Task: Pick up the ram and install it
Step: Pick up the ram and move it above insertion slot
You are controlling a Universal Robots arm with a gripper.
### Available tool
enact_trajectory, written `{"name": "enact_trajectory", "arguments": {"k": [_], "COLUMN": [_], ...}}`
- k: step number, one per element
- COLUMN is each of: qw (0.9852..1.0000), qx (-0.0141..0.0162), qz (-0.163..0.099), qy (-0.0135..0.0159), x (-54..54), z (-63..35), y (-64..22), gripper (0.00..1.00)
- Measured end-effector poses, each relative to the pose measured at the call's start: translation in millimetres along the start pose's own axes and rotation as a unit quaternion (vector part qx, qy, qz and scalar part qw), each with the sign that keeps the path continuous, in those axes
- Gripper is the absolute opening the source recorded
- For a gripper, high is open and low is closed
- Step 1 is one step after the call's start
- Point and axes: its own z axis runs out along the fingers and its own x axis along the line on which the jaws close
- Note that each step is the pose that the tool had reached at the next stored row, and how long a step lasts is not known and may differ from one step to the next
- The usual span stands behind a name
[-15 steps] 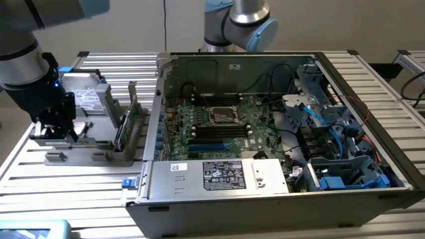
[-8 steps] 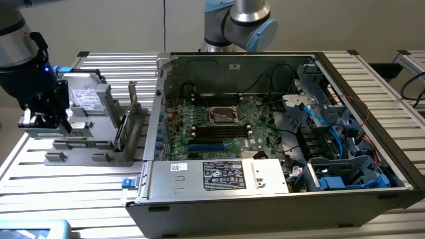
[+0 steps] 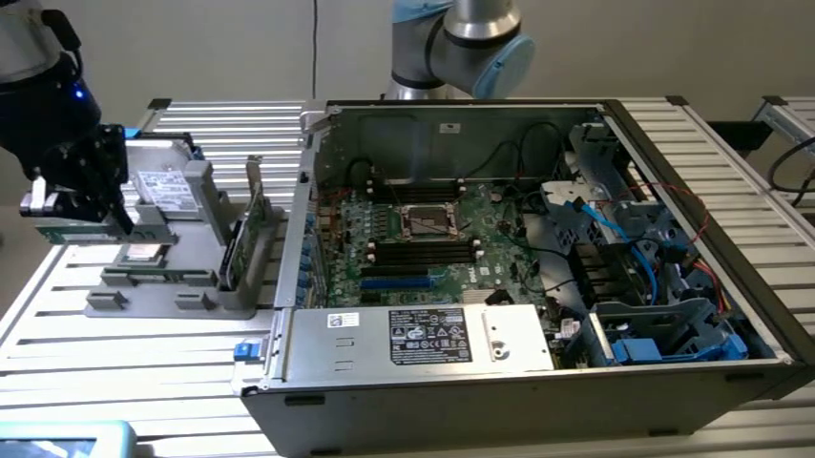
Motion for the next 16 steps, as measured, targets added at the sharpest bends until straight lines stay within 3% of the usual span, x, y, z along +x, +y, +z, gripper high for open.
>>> {"name": "enact_trajectory", "arguments": {"k": [10,16], "qw": [1.0,1.0], "qx": [-0.0001,-0.0006], "qz": [0.0,0.0], "qy": [-0.0013,-0.0015], "x": [10.4,14.7], "z": [-45.7,-70.4], "y": [-29.4,-54.0], "gripper": [0.13,0.13]}}
